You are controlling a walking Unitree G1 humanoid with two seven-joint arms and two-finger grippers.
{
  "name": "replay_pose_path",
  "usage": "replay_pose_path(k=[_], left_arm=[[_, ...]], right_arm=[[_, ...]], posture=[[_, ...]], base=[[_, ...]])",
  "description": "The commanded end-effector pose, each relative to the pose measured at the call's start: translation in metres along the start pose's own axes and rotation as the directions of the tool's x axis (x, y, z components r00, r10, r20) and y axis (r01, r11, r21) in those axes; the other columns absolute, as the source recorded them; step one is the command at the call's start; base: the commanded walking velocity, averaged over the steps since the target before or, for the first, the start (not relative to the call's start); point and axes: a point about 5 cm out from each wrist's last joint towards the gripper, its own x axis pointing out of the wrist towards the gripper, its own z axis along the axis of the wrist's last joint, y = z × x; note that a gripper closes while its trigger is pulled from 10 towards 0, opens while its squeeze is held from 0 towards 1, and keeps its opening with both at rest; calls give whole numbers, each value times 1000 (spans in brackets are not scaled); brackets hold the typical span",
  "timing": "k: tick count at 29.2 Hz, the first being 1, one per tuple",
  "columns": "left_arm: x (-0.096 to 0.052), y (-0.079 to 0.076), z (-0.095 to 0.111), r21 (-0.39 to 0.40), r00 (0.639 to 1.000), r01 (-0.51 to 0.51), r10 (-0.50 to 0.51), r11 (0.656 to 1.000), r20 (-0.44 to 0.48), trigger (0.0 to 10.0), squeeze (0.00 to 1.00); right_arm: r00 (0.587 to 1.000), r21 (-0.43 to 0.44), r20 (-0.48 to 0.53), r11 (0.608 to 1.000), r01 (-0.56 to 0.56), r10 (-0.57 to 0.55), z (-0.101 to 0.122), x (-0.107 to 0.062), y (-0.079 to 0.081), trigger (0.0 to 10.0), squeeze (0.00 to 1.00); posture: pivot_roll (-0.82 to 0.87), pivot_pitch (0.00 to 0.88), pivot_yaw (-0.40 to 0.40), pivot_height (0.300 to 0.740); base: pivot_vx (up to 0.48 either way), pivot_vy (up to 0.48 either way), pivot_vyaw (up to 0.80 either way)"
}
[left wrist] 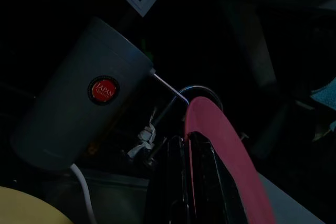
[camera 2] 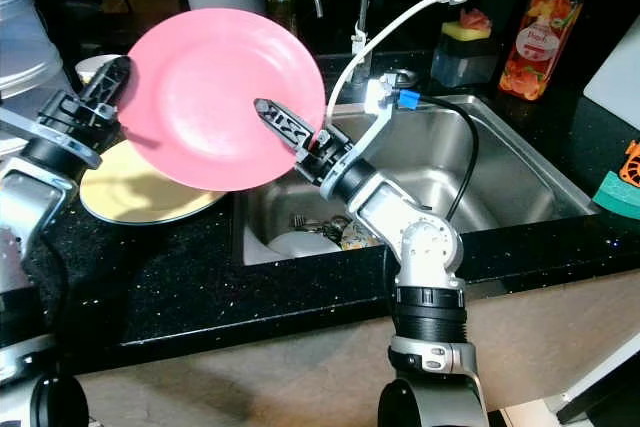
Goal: Kitchen organization
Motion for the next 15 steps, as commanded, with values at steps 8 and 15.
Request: replay_pose_path(k=[8,15], left_arm=[[-1,-3,1,13,1000,5,-5,1000,-4,0,0],[-1,-1,-4,73,999,-17,20,997,-51,7647,1000]], right_arm=[[1000,8,13,1000,-11,11,1,-3,1,0,0],[1000,11,28,1000,-6,5,4,-3,-1,0,0]], posture=[[50,93,18,740],[51,94,17,740]], base=[[0,0,0],[0,0,0]])
